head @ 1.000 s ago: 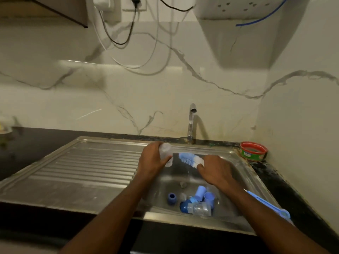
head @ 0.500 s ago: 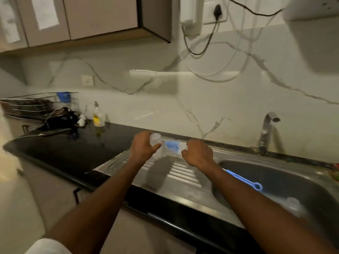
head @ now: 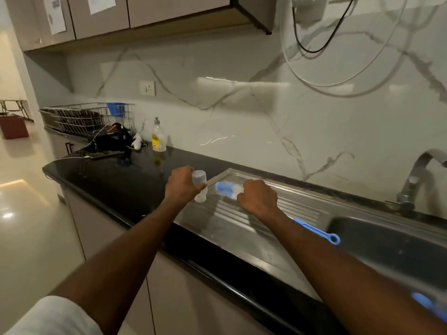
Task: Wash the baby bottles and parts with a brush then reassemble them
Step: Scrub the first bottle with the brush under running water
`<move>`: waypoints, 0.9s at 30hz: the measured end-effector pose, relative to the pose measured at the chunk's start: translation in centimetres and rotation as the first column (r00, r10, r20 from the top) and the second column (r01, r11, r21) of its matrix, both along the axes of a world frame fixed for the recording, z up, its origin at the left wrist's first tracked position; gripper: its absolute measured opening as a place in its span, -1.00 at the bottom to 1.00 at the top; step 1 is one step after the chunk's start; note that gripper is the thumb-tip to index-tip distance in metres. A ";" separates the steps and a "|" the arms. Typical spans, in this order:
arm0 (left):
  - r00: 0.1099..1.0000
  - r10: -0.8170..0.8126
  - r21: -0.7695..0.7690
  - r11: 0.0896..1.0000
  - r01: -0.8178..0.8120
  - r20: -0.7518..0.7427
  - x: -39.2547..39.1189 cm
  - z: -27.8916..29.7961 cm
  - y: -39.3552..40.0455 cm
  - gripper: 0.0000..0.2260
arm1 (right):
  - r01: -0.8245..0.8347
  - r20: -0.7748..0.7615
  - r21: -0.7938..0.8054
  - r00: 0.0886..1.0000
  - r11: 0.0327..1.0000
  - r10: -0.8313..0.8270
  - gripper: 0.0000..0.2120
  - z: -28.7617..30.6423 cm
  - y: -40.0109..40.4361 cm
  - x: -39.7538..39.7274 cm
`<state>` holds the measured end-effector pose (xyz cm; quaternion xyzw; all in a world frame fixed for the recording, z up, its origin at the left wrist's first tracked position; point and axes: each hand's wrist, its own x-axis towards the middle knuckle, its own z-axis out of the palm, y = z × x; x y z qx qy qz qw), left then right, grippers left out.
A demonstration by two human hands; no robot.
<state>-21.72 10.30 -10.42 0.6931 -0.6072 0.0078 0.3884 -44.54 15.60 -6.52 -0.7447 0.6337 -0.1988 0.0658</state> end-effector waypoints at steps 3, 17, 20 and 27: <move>1.000 -0.012 0.024 1.000 0.012 -0.004 0.3 -0.6 -0.6 -0.52 | 0.003 -0.011 -0.001 1.000 1.000 -0.003 -0.33 -0.7 -0.9 0.5; 0.999 0.018 0.099 0.995 -0.022 0.044 1.1 -1.2 -0.8 -0.48 | 0.001 -0.085 -0.090 0.996 0.996 -0.009 -0.70 -2.8 -3.0 0.6; 0.999 0.024 0.115 0.993 -0.028 0.034 1.3 -1.0 -0.9 -0.48 | 0.004 -0.073 -0.094 0.997 0.996 -0.011 -0.71 -2.7 -3.0 0.5; 0.999 0.007 0.162 0.987 -0.013 0.041 1.2 -0.6 -1.0 -0.45 | 0.010 -0.081 -0.102 0.997 0.995 -0.018 -0.68 -2.6 -2.6 0.2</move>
